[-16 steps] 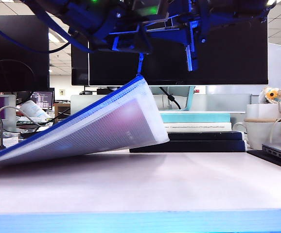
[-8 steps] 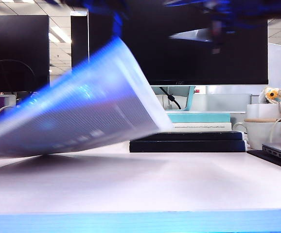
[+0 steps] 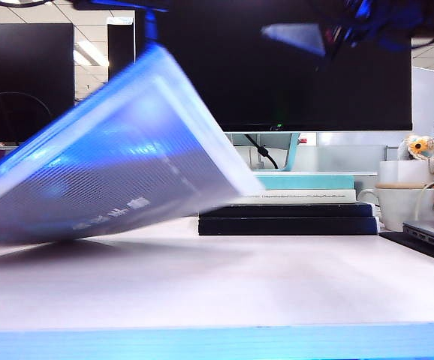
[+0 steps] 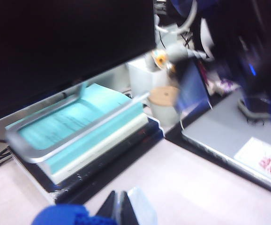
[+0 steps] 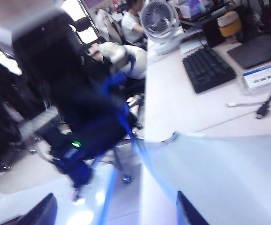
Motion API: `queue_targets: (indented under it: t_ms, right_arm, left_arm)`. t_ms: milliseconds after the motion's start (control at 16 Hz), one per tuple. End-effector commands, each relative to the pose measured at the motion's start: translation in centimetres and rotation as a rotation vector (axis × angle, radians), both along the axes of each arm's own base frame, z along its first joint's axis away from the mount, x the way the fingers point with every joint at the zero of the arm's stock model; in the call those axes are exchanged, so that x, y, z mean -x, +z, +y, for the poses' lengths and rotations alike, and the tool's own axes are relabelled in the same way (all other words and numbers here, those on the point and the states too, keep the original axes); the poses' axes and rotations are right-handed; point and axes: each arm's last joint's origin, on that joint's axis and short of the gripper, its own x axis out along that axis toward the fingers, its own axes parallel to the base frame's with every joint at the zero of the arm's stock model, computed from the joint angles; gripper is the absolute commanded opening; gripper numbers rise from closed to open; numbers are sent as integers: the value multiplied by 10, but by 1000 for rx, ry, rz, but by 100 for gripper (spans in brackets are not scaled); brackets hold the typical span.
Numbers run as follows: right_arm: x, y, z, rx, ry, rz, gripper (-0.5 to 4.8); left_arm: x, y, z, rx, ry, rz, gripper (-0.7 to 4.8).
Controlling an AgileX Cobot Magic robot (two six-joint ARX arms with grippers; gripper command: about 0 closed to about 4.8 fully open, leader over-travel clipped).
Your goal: Pick up the transparent plastic file bag with a blue zipper and open its zipper.
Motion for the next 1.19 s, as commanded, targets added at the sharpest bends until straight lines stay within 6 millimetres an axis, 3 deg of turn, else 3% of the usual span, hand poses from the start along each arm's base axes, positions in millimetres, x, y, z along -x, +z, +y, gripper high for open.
queue_targets:
  t_ms: [62, 312, 999, 1061, 1186]
  right_arm:
    - [7, -8, 22, 16, -12, -130, 326]
    - [13, -9, 43, 37, -30, -285, 326]
    - [32, -10, 86, 60, 16, -317, 323]
    - [32, -10, 89, 68, 6, -320, 301]
    - [33, -10, 91, 76, -16, -332, 197]
  left_arm:
    - [-7, 20, 7, 47, -71, 0, -6]
    - [-10, 28, 3, 45, -169, 34, -6]
    - [-10, 33, 1, 118, -225, 35, -6]
    - [-10, 33, 1, 119, -226, 36, -6]
    - [-10, 32, 1, 119, -235, 46, -6]
